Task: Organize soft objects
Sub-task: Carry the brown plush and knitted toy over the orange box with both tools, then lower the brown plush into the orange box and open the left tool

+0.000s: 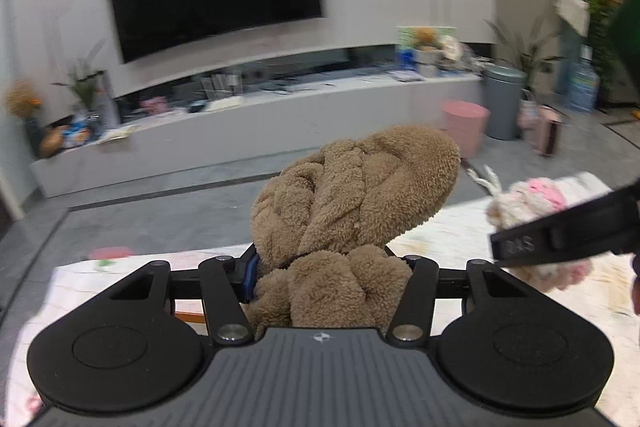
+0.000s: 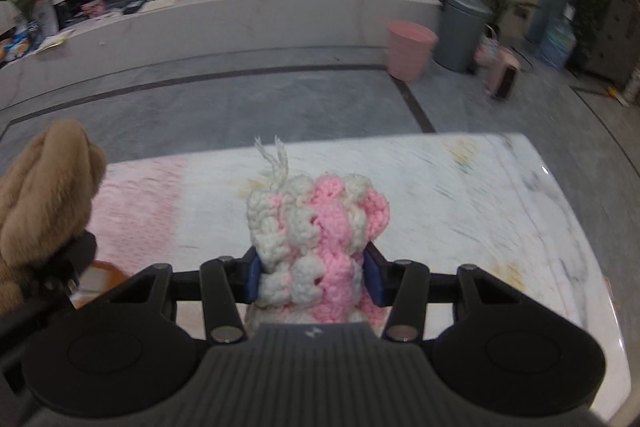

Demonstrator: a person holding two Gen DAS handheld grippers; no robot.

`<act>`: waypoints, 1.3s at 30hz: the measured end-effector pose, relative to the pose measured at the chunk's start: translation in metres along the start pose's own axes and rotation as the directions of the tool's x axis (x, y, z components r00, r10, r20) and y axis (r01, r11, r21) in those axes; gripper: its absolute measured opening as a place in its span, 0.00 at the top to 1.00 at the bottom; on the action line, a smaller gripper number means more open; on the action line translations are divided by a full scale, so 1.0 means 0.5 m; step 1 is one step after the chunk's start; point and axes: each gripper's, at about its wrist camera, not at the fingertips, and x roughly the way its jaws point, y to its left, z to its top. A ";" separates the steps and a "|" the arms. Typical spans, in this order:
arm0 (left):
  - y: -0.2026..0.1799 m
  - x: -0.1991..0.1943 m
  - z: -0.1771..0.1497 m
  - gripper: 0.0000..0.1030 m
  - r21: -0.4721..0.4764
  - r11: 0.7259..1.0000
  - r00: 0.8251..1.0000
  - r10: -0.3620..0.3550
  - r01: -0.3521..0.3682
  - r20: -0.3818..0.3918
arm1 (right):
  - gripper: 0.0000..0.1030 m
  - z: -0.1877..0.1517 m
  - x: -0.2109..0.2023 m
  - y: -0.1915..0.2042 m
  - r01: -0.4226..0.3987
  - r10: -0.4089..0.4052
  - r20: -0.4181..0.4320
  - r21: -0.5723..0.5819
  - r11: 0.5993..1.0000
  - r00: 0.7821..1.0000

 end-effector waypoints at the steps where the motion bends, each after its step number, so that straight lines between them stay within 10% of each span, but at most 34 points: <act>1: 0.023 -0.006 0.000 0.40 -0.011 1.000 1.000 0.010 -0.010 0.002 | 0.53 0.006 -0.007 0.025 -0.012 0.012 0.006 -0.010 1.000 1.000; 16: 0.239 -0.087 -0.032 0.40 -0.087 0.993 0.996 0.086 -0.085 0.000 | 0.52 -0.050 -0.118 0.296 -0.199 0.209 0.053 -0.153 0.968 0.977; 27: 0.268 -0.099 -0.114 0.40 -0.113 0.994 0.999 -0.012 0.006 -0.048 | 0.52 -0.169 -0.086 0.285 -0.269 0.268 -0.027 -0.144 0.952 0.963; 39: 0.231 0.015 -0.181 0.40 -0.005 0.999 0.980 0.039 -0.041 -0.194 | 0.52 -0.191 -0.067 0.277 -0.339 0.337 -0.039 -0.170 0.925 0.941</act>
